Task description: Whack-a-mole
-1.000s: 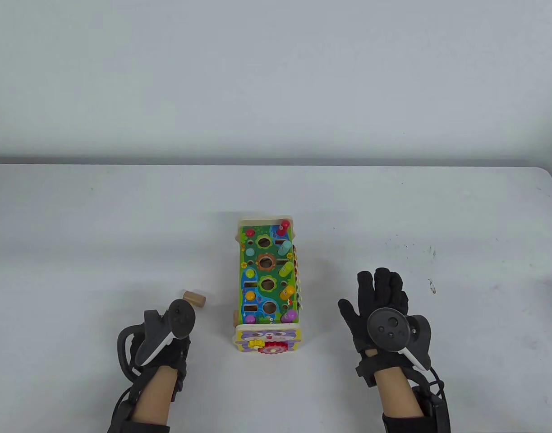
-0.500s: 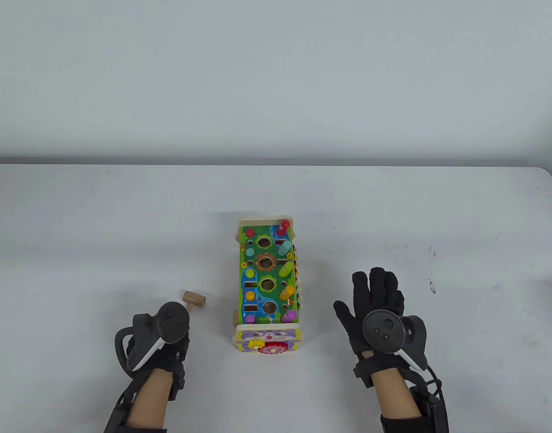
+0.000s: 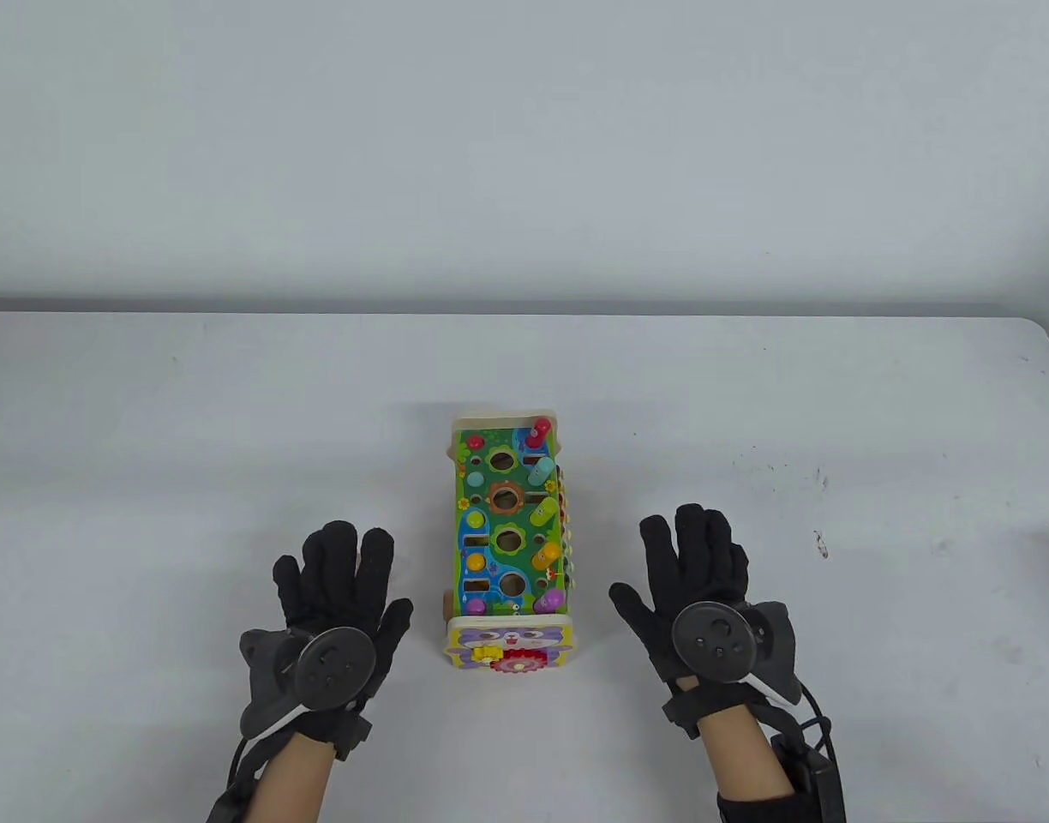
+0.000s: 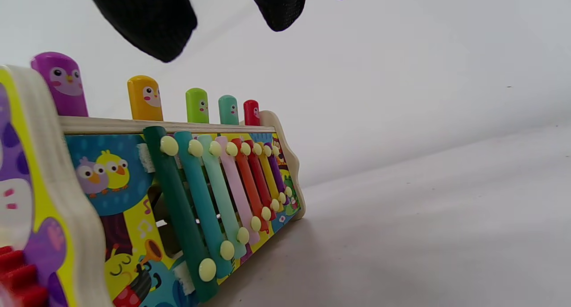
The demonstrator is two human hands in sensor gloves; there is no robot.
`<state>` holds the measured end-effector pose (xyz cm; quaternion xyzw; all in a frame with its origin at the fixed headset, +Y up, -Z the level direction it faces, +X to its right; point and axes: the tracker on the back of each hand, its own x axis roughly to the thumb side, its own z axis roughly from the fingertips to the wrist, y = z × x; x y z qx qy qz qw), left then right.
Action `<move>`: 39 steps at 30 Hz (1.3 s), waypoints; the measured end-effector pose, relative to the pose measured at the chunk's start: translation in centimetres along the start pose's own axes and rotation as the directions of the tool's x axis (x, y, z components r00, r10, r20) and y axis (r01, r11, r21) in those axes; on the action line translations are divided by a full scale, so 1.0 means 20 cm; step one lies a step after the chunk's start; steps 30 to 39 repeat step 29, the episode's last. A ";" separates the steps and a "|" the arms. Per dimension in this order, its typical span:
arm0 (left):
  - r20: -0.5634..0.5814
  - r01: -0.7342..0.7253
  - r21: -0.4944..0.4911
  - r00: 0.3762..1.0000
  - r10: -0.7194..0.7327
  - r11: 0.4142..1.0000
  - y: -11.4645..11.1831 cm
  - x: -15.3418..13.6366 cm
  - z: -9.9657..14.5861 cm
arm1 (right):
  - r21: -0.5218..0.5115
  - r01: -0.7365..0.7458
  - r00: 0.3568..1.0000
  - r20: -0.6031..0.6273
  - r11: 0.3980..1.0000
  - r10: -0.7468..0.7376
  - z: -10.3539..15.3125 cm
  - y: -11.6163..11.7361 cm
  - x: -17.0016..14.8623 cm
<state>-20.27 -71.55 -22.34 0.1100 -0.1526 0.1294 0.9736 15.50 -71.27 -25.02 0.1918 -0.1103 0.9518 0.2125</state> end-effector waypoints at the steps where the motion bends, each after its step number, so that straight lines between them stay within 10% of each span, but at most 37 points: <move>1: 0.004 0.000 -0.008 1.000 0.000 1.000 0.00 0.00 0.00 | 0.003 -0.001 1.000 0.004 1.000 0.001 0.00 0.00 0.00; 39: 0.011 -0.020 -0.038 1.000 0.020 0.999 -0.01 0.02 0.00 | 0.008 0.012 1.000 -0.002 1.000 -0.012 0.00 0.00 0.00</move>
